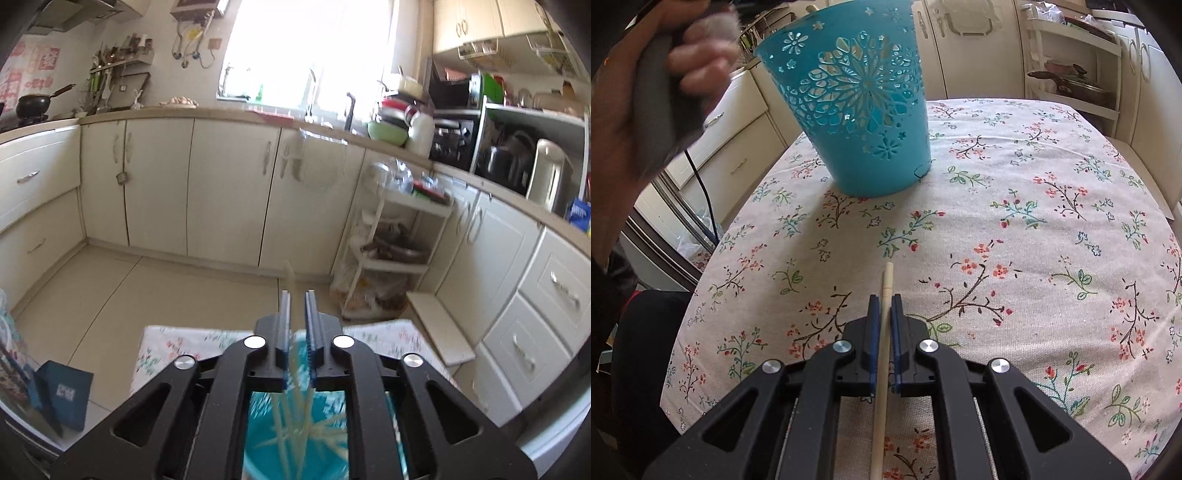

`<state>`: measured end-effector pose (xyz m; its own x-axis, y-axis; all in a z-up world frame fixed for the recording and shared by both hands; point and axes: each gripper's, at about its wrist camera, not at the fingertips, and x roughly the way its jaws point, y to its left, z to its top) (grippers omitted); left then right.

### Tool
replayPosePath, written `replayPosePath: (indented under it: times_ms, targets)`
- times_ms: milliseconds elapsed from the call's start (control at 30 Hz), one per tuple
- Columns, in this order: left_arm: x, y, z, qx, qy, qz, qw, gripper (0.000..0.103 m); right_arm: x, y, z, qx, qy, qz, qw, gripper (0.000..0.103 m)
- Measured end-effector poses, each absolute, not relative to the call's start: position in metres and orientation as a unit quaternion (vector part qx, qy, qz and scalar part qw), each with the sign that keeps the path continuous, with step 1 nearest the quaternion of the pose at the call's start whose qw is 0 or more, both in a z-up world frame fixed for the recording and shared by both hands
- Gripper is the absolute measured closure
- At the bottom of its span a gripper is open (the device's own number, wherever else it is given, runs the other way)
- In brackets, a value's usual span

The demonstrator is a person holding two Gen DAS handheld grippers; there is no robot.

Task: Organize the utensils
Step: 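Lift the chopstick with the left gripper and drop it into the basket while the right gripper holds another, then lift the chopstick with the right gripper and drop it into the basket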

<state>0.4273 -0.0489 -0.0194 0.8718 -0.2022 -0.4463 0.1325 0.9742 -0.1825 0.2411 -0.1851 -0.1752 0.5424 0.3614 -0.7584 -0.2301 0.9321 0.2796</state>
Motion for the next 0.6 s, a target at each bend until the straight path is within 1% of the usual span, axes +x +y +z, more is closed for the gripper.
replayPosePath:
  times_ms: [33,67,100,167,233,300,400,467,567,600]
  targets:
    - [0.421,-0.046,-0.021,-0.07,0.243,-0.085,0.964,0.082,0.241,-0.184,-0.175,0.073,0.447,0.172,0.875,0.091]
    - [0.415,-0.043,-0.023,-0.068,0.244,-0.083,0.964,0.071,0.24,-0.183,-0.175,0.072,0.446,0.175,0.875,0.086]
    - [0.407,-0.039,-0.024,-0.066,0.243,-0.079,0.965,0.06,0.239,-0.181,-0.175,0.07,0.444,0.179,0.875,0.083]
    - [0.387,-0.031,-0.026,-0.061,0.237,-0.069,0.967,0.051,0.236,-0.18,-0.173,0.061,0.444,0.178,0.876,0.074]
    - [0.367,-0.021,-0.028,-0.057,0.231,-0.06,0.969,0.046,0.232,-0.177,-0.171,0.045,0.445,0.167,0.878,0.072]
    - [0.342,-0.008,-0.036,-0.058,0.227,-0.043,0.971,0.037,0.229,-0.177,-0.171,0.038,0.445,0.162,0.88,0.072]
    - [0.32,0.003,-0.062,-0.066,0.246,-0.029,0.967,0.032,0.225,-0.171,-0.171,0.007,0.44,0.145,0.886,0.077]
    - [0.315,0.005,-0.085,-0.064,0.273,-0.028,0.96,0.032,0.22,-0.161,-0.172,-0.039,0.428,0.13,0.894,0.086]
    - [0.314,0.005,-0.121,-0.065,0.313,-0.027,0.947,0.032,0.219,-0.159,-0.172,-0.041,0.429,0.136,0.892,0.097]
    - [0.315,0.005,-0.132,-0.063,0.327,-0.026,0.943,0.032,0.22,-0.16,-0.172,-0.034,0.432,0.136,0.891,0.097]
